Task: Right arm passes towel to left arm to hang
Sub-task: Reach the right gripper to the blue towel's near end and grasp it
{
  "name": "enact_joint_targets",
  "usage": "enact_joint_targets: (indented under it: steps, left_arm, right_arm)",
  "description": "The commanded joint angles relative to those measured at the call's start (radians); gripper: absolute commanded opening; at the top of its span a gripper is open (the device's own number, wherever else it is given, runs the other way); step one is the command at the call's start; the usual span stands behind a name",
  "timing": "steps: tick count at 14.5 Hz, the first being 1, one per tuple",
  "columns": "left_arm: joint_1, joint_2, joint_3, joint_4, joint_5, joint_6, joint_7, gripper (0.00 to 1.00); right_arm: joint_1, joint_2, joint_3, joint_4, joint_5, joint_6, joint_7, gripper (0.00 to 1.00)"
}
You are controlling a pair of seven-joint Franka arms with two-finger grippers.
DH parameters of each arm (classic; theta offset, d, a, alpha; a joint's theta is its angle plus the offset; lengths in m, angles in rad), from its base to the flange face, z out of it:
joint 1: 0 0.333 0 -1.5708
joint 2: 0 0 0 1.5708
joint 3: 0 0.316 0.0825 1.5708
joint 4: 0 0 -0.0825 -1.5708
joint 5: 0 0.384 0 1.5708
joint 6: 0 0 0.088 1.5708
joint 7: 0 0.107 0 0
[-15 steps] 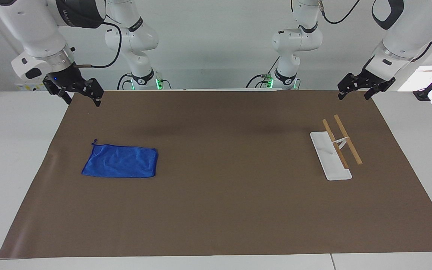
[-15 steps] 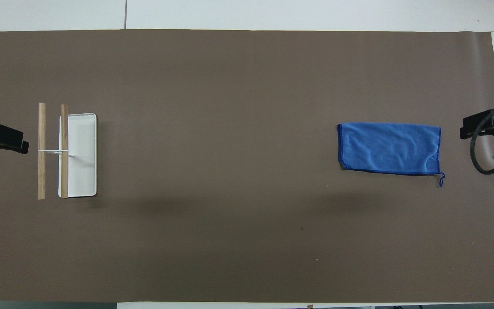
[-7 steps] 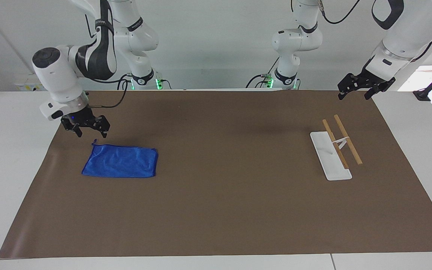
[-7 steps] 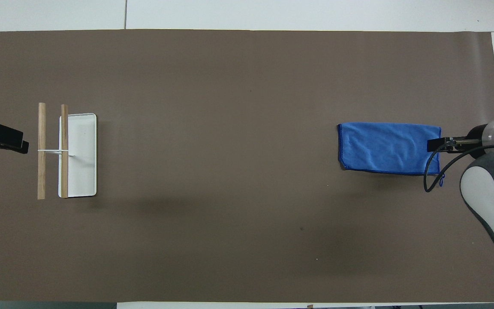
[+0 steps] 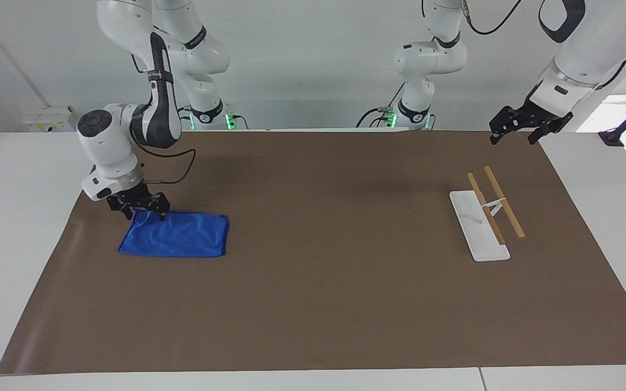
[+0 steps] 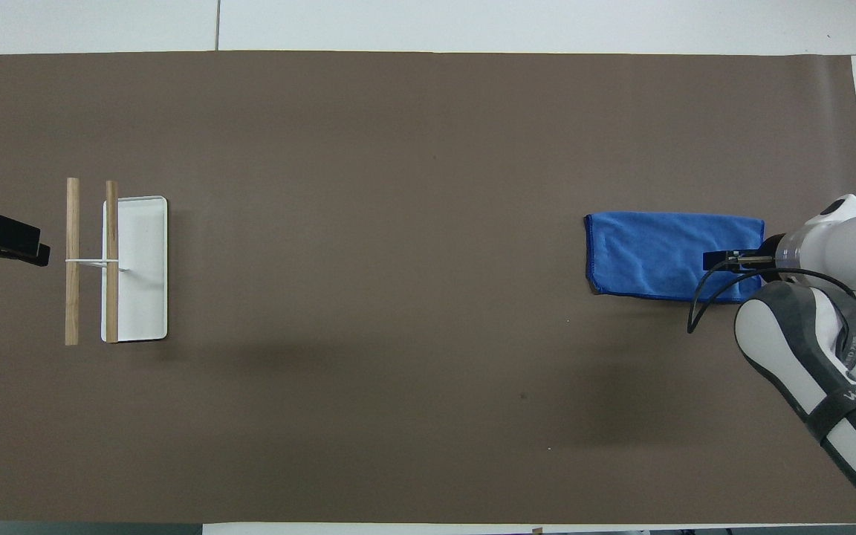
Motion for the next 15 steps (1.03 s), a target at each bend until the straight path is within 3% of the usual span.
enact_joint_targets:
  steps: [1,9,10,11,12,13,15]
  left_arm:
    - [0.017,-0.008,-0.015,-0.009,0.014,0.003,0.001,1.0]
    - [0.017,-0.008,-0.015,-0.007,0.014,0.003,0.002,1.0]
    - [0.017,-0.008,-0.015,-0.009,0.014,0.003,0.002,1.0]
    - [0.017,-0.008,-0.015,-0.009,0.014,0.003,0.002,1.0]
    - [0.017,-0.008,-0.015,-0.009,0.014,0.003,0.002,1.0]
    - [0.017,-0.008,-0.015,-0.009,0.012,0.003,0.002,1.0]
    - [0.017,-0.008,-0.015,-0.009,0.014,0.003,0.002,1.0]
  right_arm:
    - [0.007,0.043,0.006,-0.006,0.019,0.077,0.019,1.0]
    - [0.012,0.057,0.007,-0.043,0.08,0.083,0.033,0.99]
    - [0.012,0.057,0.007,-0.047,0.08,0.082,0.03,0.89]
    - [0.012,0.057,0.007,-0.047,0.08,0.082,0.024,0.44]
    - [0.012,0.056,0.007,-0.047,0.08,0.08,0.024,0.06]
    - [0.013,0.056,0.007,-0.047,0.08,0.08,0.028,0.0]
    - [0.013,0.056,0.007,-0.041,0.08,0.074,0.03,0.0]
